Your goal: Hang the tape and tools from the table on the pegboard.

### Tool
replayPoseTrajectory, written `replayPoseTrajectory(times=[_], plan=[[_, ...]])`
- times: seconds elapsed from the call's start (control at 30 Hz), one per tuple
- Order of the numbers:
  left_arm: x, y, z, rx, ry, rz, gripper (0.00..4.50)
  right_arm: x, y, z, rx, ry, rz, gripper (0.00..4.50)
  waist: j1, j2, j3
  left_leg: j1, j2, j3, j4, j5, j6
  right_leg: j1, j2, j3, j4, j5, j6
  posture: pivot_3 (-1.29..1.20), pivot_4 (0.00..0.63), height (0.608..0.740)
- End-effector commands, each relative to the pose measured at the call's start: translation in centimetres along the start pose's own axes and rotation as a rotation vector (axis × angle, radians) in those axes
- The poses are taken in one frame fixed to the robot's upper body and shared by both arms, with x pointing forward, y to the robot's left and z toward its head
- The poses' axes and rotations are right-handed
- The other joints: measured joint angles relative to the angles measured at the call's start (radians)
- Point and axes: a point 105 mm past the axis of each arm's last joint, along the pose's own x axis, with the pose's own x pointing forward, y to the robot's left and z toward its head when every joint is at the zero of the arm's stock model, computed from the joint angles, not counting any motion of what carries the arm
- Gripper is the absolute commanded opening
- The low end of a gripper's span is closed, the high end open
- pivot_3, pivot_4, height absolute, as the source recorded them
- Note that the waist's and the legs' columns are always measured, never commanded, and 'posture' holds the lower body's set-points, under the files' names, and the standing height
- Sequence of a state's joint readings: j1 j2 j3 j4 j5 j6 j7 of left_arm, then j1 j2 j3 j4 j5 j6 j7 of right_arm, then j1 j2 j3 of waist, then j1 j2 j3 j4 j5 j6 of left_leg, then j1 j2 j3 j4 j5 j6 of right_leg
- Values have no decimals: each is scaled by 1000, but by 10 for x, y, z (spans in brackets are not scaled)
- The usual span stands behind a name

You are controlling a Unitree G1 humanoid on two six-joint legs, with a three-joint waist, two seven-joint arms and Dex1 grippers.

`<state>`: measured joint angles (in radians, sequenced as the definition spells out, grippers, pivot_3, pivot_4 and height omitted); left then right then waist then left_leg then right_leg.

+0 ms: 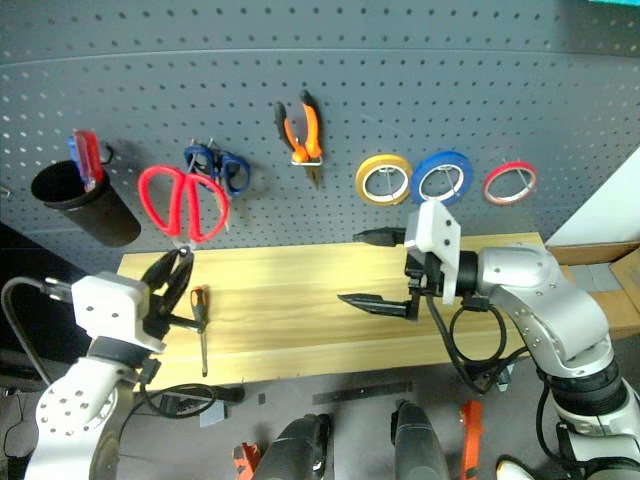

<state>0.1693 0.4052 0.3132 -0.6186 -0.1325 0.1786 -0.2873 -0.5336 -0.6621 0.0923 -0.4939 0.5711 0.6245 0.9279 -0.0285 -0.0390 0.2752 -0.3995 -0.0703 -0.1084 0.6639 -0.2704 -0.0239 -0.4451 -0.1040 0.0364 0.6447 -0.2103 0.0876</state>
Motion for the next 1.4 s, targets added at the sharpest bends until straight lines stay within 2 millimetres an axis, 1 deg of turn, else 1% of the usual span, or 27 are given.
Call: replayPoseTrajectory(times=[0.03,0.13,0.2,0.4,0.5,0.67,0.77,0.9,1.03,1.17,1.33,1.37,1.4], plan=[[6,11,5,48,-40,10,223,-2,-2,12,-64,-25,2,4342,0,0,0,0,0,0,0,0,0,0,0,0,0,0,0,-15,206,740],[23,11,0,64,-33,-13,223,0,-5,13,-75,-27,-3,4342,0,0,0,0,0,0,1,0,0,1,0,-1,0,0,0,-24,210,740],[31,9,-3,75,-28,-35,223,1,-5,14,-80,-30,-4,4342,0,0,0,0,-1,0,1,0,0,2,0,-2,0,1,0,-33,215,740],[49,2,-3,86,-34,-107,223,3,-6,17,-91,-38,-14,4342,-2,-1,0,0,0,-1,1,0,0,1,0,-2,-1,1,1,-50,226,740],[55,-3,-3,81,-28,-121,223,5,-8,21,-101,-56,-23,4342,-3,-1,0,0,0,-1,1,0,0,0,0,-2,-1,1,1,-59,229,740],[59,-6,-3,73,-21,-120,223,8,-11,29,-114,-94,-45,4342,-4,-1,0,0,0,-1,1,0,0,0,0,-1,0,1,1,-69,232,740],[60,-1,-9,48,8,-77,223,9,-12,33,-118,-116,-60,4342,-4,-1,0,0,0,-1,1,0,0,0,0,-1,0,1,1,-72,233,740],[60,0,-14,33,35,-63,223,11,-16,45,-123,-180,-93,4342,-5,0,0,0,0,-1,1,0,0,0,0,-1,0,1,1,-76,234,740],[61,0,-15,27,45,-64,223,12,-18,48,-127,-193,-99,4342,-5,-1,0,0,0,-1,1,0,0,0,0,-1,0,1,1,-78,233,740],[63,-6,-16,25,49,-90,223,13,-17,52,-131,-196,-100,4342,-5,-1,0,0,0,-1,1,0,0,0,0,-1,0,1,1,-81,233,740],[58,-12,-26,-26,92,-123,223,14,-17,51,-128,-192,-101,4342,-5,0,0,0,0,-1,1,0,0,0,0,-1,0,1,1,-84,236,740],[57,-12,-26,-20,95,-127,947,14,-17,50,-127,-190,-101,4342,-5,0,0,0,0,-1,1,0,0,0,0,-1,0,1,1,-84,236,740],[55,-13,-28,-17,105,-130,1192,14,-17,49,-125,-188,-102,4342,-6,0,0,0,0,-1,1,0,0,0,0,-1,0,1,1,-83,236,740]])
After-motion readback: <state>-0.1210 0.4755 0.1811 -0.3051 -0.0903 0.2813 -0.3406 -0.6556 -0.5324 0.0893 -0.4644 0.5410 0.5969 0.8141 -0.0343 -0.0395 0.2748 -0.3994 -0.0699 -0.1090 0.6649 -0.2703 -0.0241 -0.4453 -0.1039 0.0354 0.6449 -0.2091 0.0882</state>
